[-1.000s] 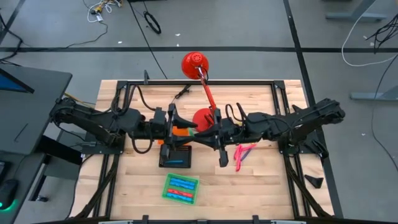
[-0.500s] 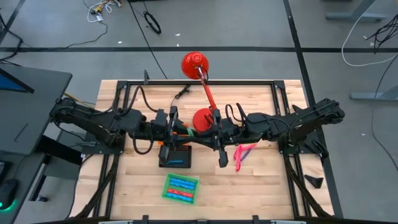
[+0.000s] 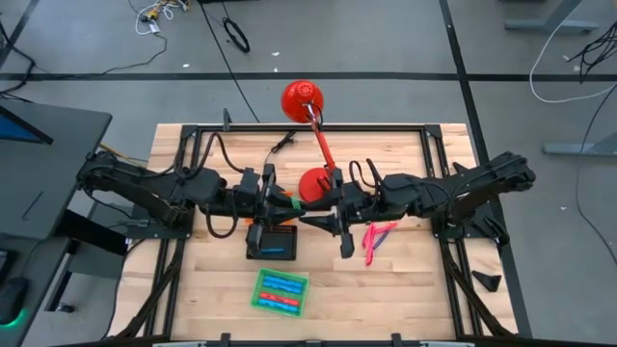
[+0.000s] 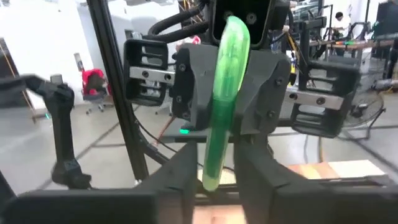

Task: Pick & Place Markers
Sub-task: Put the green pen into the black bin

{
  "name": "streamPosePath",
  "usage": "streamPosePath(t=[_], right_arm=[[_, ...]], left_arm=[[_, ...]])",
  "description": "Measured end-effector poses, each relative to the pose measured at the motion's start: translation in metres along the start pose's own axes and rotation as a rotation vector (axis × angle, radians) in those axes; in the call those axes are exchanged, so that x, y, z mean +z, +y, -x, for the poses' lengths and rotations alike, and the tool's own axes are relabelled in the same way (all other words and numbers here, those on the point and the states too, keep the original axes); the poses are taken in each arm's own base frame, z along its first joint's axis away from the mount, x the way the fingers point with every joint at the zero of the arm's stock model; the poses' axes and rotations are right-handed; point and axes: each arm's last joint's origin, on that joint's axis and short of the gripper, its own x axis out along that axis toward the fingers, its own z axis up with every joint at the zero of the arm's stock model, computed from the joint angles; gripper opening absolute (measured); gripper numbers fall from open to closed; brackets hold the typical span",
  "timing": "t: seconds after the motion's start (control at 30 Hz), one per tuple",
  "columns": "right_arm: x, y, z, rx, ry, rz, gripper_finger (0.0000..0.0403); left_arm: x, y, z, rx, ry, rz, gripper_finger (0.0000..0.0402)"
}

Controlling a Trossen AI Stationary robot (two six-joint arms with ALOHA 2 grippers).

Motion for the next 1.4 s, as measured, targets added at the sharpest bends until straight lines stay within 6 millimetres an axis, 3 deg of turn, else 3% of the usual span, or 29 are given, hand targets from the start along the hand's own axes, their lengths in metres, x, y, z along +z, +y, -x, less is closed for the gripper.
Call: streamPosePath(t=[0.2,0.37,0.83,1.07,1.4], right_arm=[[0.015,-0.003,0.026,-0.002,0.049,0.062,0.0189],[0.026,-0.006,0.046,-0.009,0.075,0.05,0.0227],[0.033,-0.008,0.056,-0.008,0.064,0.042,0.024],[0.034,-0.007,0.056,-0.007,0.05,0.066,0.0241],[0.035,-0.007,0.056,-0.006,0.042,0.07,0.0241]], left_arm=[[0.007,0.002,0.016,0.011,0.05,-0.014,0.005],[0.008,0.008,0.031,0.038,0.139,-0.032,0.005],[0.011,0.044,0.048,0.137,0.674,0.007,0.005],[0.007,0.052,0.039,0.135,0.901,0.046,0.005],[-0.028,0.063,0.007,0.163,1.391,0.01,0.005]])
